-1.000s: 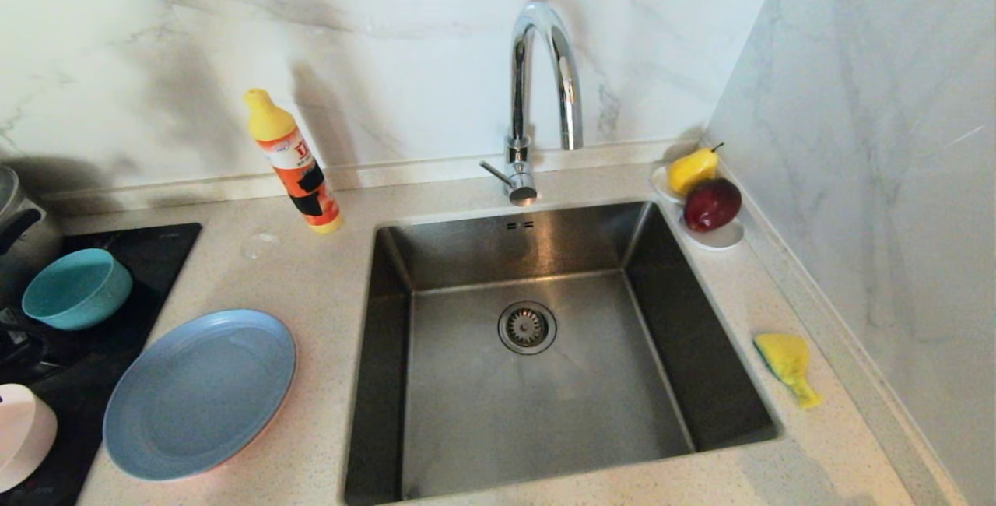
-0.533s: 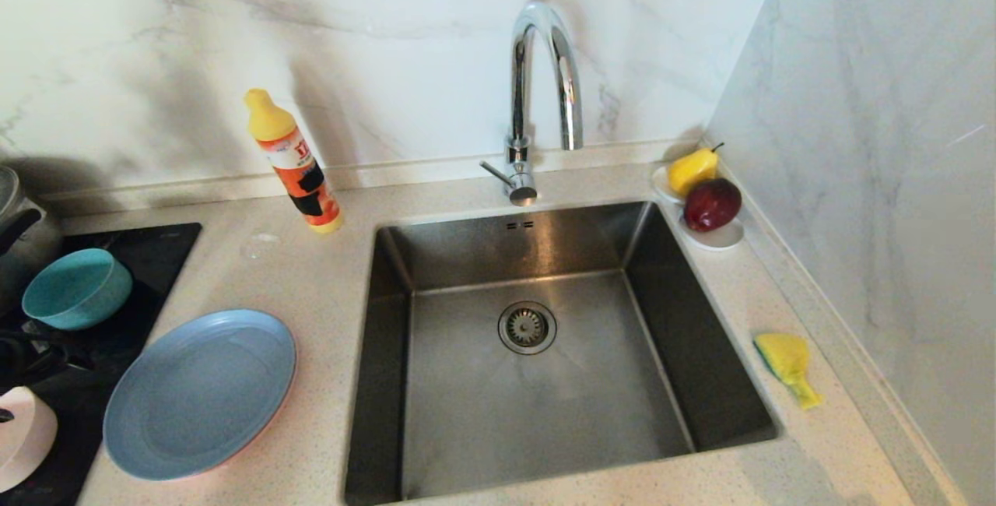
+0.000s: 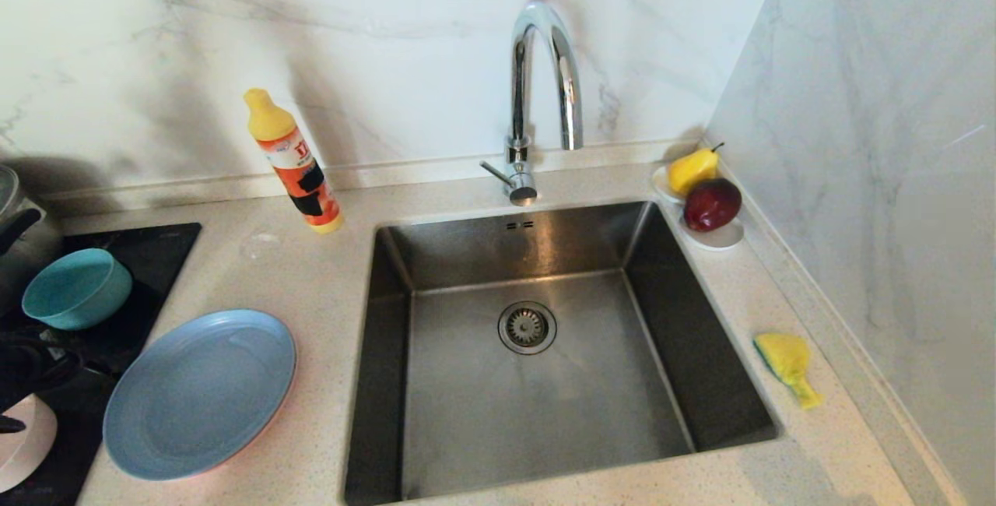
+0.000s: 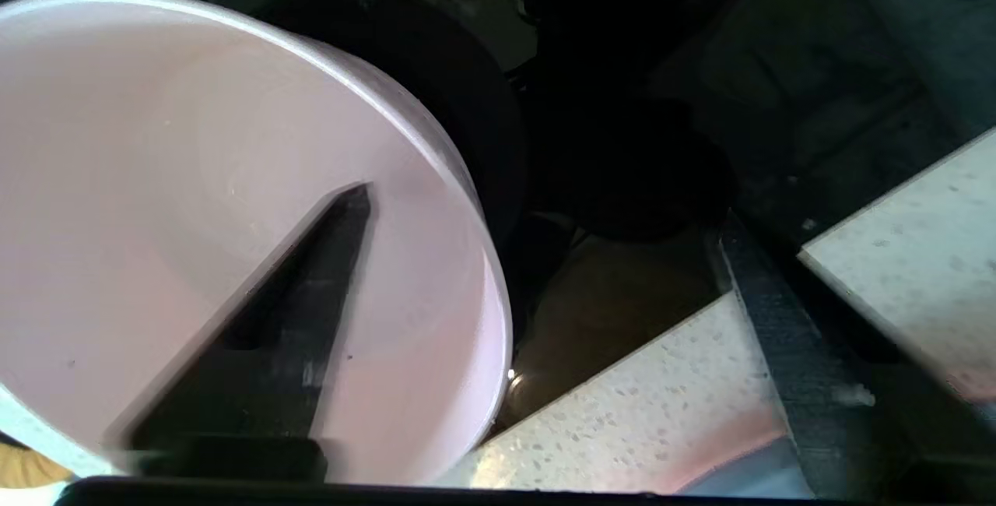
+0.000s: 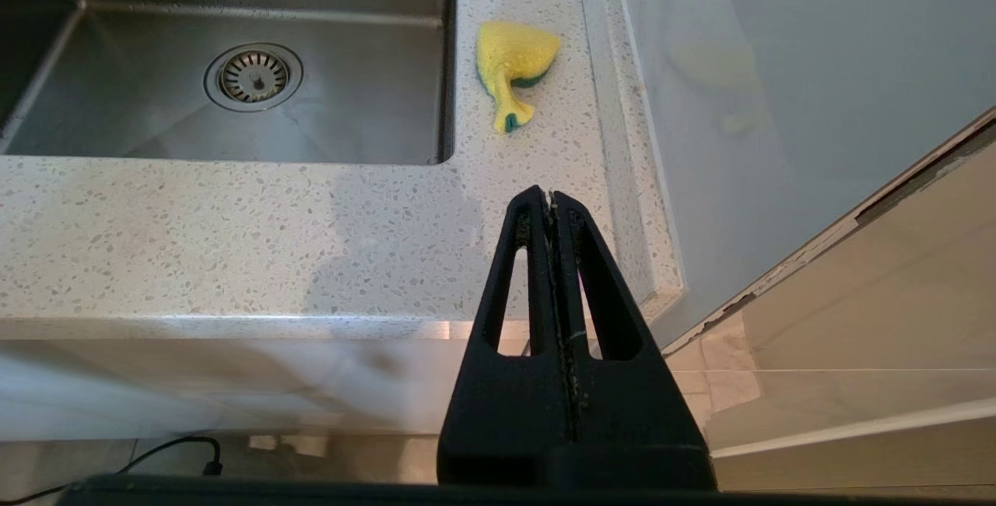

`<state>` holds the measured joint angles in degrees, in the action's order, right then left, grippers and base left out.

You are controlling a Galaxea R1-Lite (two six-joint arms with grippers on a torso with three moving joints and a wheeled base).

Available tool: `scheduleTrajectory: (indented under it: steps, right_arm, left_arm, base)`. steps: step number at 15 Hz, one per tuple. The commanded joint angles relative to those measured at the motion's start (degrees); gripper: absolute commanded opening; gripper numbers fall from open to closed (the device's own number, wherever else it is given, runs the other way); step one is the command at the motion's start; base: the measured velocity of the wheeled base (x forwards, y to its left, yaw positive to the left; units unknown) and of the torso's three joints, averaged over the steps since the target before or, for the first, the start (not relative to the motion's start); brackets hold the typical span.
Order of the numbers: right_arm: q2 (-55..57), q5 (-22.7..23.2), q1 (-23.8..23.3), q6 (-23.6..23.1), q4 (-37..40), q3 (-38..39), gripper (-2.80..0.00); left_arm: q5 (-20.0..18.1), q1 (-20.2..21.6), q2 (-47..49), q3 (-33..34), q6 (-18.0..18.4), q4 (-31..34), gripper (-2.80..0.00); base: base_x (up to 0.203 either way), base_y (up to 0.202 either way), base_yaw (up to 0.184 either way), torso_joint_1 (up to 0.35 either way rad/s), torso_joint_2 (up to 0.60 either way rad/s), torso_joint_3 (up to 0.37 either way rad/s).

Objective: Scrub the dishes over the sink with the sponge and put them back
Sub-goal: Place the bowl on the plate

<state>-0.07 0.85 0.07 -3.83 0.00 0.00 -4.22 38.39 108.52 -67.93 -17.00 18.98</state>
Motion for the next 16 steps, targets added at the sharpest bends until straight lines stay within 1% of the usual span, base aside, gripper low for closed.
scheduleTrajectory:
  steps: [1,3,4,5,11,14,16]
  right_arm:
    - [0.0,-0.1,0.0,0.0,0.0,0.0,-2.80]
    - [0.0,0.0,0.0,0.0,0.0,0.0,-2.80]
    - [0.0,0.0,0.0,0.0,0.0,0.0,-2.80]
    - [0.0,0.0,0.0,0.0,0.0,0.0,-2.80]
    - [0.0,0.0,0.0,0.0,0.0,0.0,-2.80]
    - [0.0,0.0,0.0,0.0,0.0,0.0,-2.80]
    - [0.0,0.0,0.0,0.0,0.0,0.0,-2.80]
  left_arm:
    - [0.0,0.0,0.9,0.0,-0.1,0.2,-2.80]
    - [0.1,0.0,1.8,-0.9,-0.9,0.2,-2.80]
    - [0.2,0.0,2.1,-1.8,-2.2,0.2,-2.80]
    - [0.3,0.0,1.8,-2.2,-2.6,0.3,-2.80]
    - [0.3,-0.1,-2.6,-2.6,-2.8,1.6,-2.80]
    - [-0.2,-0.1,-7.9,-3.0,-2.4,6.0,-2.80]
    - [-2.7,-1.3,-13.6,-3.9,-2.3,11.1,-2.80]
  base:
    - [0.000,0.000,0.000,0.000,0.00,0.000]
    - [0.000,0.000,0.000,0.000,0.00,0.000]
    - [0.000,0.000,0.000,0.000,0.00,0.000]
    - [0.000,0.000,0.000,0.000,0.00,0.000]
    - [0.000,0.000,0.000,0.000,0.00,0.000]
    - [0.000,0.000,0.000,0.000,0.00,0.000]
    - [0.000,0.000,0.000,0.000,0.00,0.000]
